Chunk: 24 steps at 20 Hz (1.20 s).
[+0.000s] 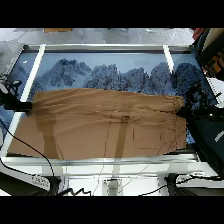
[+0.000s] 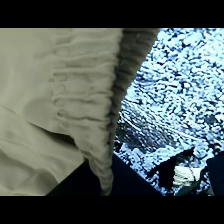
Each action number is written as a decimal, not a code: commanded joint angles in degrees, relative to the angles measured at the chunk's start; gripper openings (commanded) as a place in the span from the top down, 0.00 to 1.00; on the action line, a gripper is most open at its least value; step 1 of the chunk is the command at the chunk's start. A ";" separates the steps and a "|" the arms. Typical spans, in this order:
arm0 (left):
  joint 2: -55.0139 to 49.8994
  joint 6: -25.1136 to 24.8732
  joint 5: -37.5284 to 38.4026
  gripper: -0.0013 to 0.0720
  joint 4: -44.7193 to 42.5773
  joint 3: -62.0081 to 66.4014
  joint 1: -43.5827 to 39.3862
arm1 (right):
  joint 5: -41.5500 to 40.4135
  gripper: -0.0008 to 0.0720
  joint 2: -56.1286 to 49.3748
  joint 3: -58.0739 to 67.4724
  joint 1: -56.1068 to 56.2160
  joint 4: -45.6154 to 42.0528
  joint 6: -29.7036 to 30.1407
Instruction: Fold the clothes and pants, and hang the long-sleeved shirts on hangers.
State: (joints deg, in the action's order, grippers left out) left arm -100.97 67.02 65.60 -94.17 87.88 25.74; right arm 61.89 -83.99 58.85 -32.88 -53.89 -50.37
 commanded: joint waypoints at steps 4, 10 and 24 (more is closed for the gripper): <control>-1.38 -0.37 -3.82 0.95 -15.56 0.11 0.09 | 0.04 0.96 0.04 0.07 0.02 -0.17 -0.20; -1.51 -0.39 -10.38 0.95 -14.80 0.11 -0.35 | -0.09 0.96 0.04 0.07 0.02 -0.17 -0.17; 7.80 8.31 -4.42 0.36 -14.58 0.72 -0.79 | 8.72 0.04 2.54 9.29 0.00 -14.19 -17.18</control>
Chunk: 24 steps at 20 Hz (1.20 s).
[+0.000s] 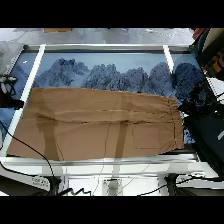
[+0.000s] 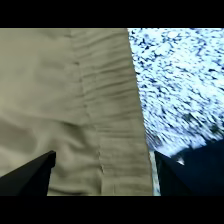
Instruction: Fold the clothes and pants, and hang the long-sleeved shirts on hangers.
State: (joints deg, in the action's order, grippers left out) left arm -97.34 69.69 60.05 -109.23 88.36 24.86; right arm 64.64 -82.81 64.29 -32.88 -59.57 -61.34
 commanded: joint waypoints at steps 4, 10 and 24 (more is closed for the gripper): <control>13.84 11.91 4.35 0.87 8.74 0.20 -0.07 | 17.64 0.07 8.11 3.87 -0.31 -23.19 -6.47; 27.43 -2.99 10.45 0.95 28.02 -2.01 -0.07 | 16.02 0.08 25.24 -18.34 -9.75 -17.51 -4.33; 33.64 -4.11 10.88 0.95 30.42 -16.31 -0.07 | 2.08 0.24 33.92 -39.17 -11.41 -10.62 -25.68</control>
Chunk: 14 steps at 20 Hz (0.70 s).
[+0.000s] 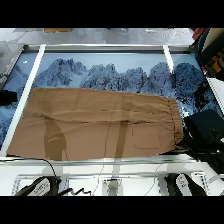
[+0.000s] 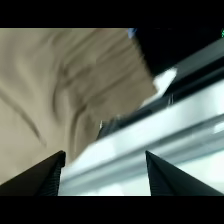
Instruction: Fold the clothes and pants, and hang the long-sleeved shirts on hangers.
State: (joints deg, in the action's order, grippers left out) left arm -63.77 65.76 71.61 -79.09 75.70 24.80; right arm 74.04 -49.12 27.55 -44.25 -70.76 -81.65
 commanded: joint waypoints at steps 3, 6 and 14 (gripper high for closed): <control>-0.13 -0.11 -2.91 0.95 0.28 -8.35 0.00 | -14.21 0.24 -0.85 -5.07 -0.04 4.09 -6.12; -0.11 4.17 -8.11 0.95 -0.37 -12.87 0.04 | -20.11 0.35 -2.82 -6.05 -0.02 9.77 -5.77; -0.09 7.98 -7.17 0.95 -2.75 -17.18 7.85 | -25.29 0.96 -3.37 -6.05 0.00 11.02 -5.73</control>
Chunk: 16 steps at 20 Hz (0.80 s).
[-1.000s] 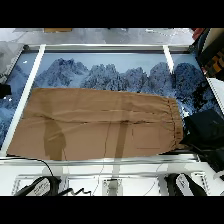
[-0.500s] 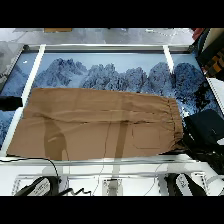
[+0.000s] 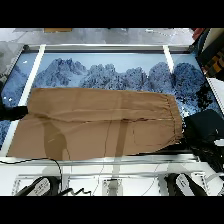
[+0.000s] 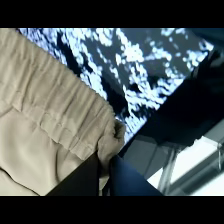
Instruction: Fold the clothes and pants, and hang the long-sleeved shirts on hangers.
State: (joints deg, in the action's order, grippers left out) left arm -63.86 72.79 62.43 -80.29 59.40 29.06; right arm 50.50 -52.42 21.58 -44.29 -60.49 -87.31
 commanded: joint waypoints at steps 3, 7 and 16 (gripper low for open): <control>0.00 -0.83 9.25 0.95 -3.23 -0.96 11.13 | -1.92 0.96 -0.07 -0.09 0.07 0.70 1.31; 0.09 -7.45 16.55 0.95 -0.61 -4.66 25.40 | -1.51 0.96 -0.07 -0.09 0.07 0.74 1.46; -0.13 -12.70 6.25 0.21 9.18 -18.38 47.76 | -0.72 0.96 -0.09 -0.09 0.07 0.76 1.46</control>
State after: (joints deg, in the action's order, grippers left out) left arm -63.86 62.94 72.95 -74.43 44.07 72.07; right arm 49.45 -52.47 21.54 -44.29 -59.72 -85.89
